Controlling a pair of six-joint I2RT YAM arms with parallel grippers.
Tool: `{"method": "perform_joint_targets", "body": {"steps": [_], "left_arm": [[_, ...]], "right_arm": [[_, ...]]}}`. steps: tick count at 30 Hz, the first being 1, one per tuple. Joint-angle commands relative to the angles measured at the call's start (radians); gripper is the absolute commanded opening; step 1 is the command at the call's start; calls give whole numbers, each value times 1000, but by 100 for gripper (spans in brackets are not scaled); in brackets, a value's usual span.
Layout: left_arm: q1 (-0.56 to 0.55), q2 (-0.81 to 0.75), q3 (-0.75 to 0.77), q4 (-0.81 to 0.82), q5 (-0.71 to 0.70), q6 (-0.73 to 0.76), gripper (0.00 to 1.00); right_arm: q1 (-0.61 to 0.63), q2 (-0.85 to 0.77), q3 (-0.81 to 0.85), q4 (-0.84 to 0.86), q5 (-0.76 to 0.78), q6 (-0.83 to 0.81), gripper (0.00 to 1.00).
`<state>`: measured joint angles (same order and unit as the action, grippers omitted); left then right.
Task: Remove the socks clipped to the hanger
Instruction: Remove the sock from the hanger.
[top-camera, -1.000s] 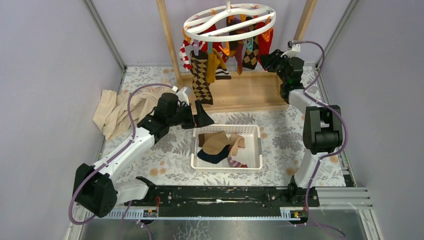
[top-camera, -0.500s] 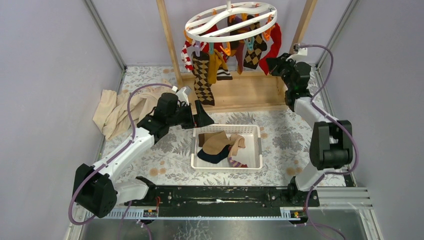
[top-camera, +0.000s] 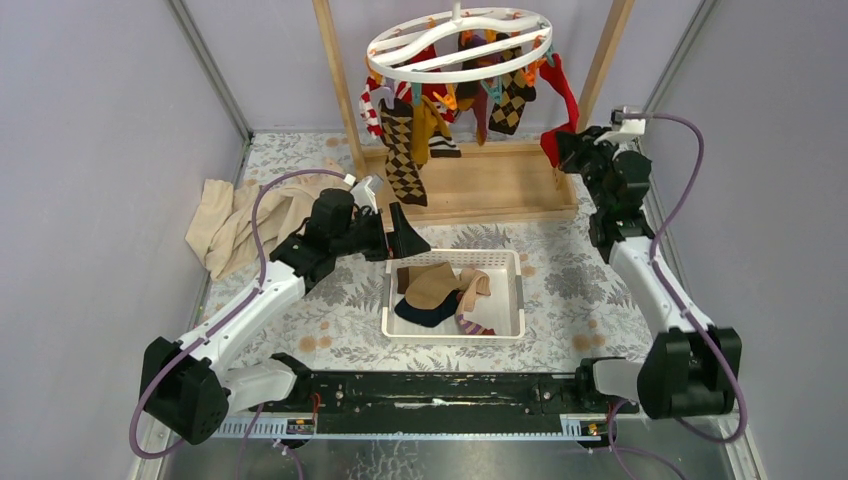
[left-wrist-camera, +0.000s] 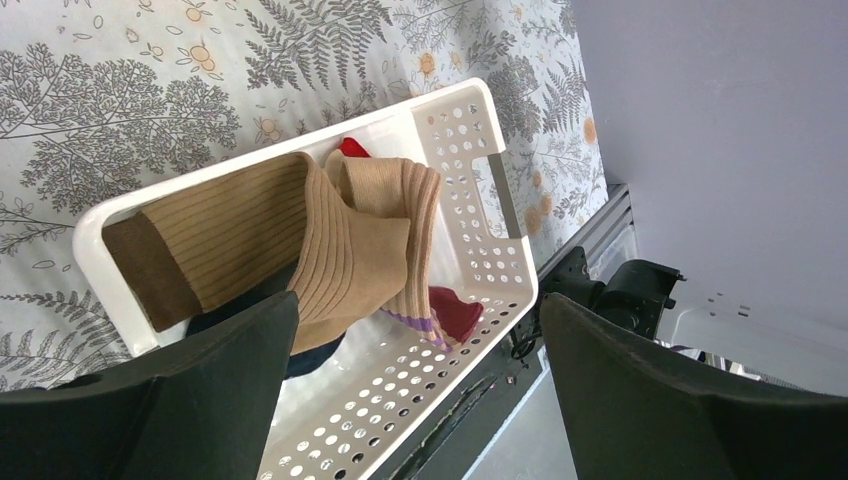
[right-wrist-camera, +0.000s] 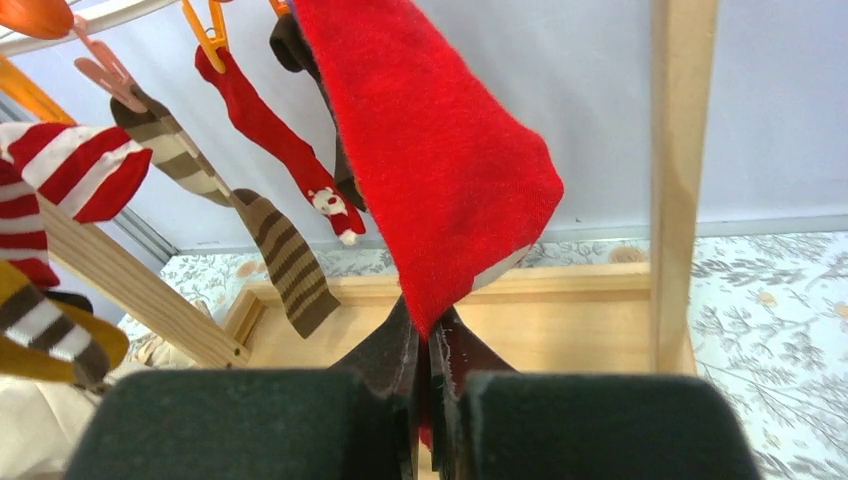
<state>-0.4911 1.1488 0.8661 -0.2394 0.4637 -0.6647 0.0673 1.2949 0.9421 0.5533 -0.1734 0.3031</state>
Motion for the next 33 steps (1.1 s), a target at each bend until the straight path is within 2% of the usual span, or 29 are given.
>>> {"method": "perform_joint_targets", "body": {"steps": [1, 9, 17, 26, 33], "left_arm": [[-9, 0, -2, 48, 37, -20, 99], [-32, 33, 21, 48, 64, -26, 99], [-66, 49, 42, 48, 54, -31, 99], [-107, 35, 62, 48, 11, -42, 99], [-125, -1, 43, 113, -18, -72, 99]], "right_arm": [[-1, -157, -46, -75, 65, -60, 0], [-2, -383, -94, -233, 115, -128, 0], [-1, -495, -83, -328, 129, -133, 0], [0, -523, -93, -359, -117, 27, 0], [11, -486, -27, -411, -350, 115, 0]]}}
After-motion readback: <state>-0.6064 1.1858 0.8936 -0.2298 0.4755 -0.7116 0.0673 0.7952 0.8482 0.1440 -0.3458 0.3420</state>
